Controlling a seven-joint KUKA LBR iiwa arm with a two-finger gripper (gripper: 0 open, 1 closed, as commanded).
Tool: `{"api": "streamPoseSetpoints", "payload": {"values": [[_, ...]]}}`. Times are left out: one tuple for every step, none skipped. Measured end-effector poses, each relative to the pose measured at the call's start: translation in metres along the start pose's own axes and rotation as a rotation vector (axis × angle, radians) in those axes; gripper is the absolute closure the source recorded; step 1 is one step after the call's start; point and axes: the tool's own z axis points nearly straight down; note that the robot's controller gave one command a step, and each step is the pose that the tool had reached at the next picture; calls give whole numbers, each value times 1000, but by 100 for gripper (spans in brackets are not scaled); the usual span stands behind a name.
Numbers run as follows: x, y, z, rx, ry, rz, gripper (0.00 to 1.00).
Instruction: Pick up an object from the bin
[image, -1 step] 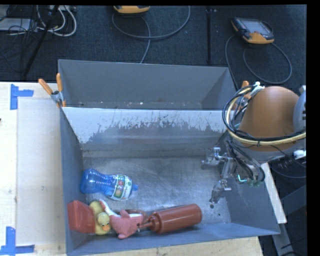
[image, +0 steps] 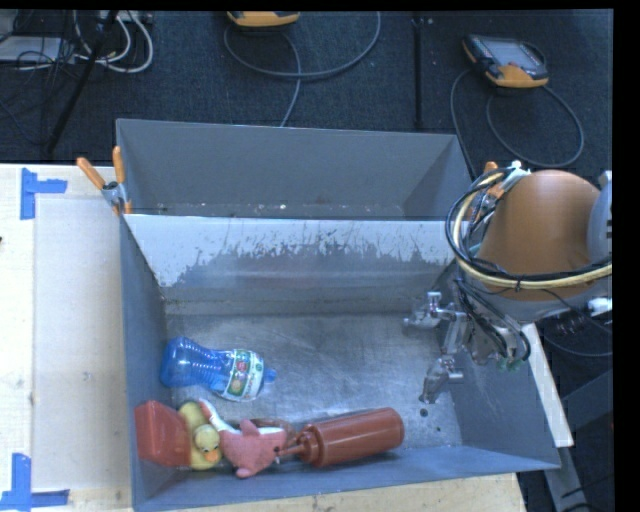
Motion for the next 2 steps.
{"api": "streamPoseSetpoints", "payload": {"values": [[14, 22, 42, 1, -3, -128, 0], [25, 55, 67, 1, 3, -404, 0]]}}
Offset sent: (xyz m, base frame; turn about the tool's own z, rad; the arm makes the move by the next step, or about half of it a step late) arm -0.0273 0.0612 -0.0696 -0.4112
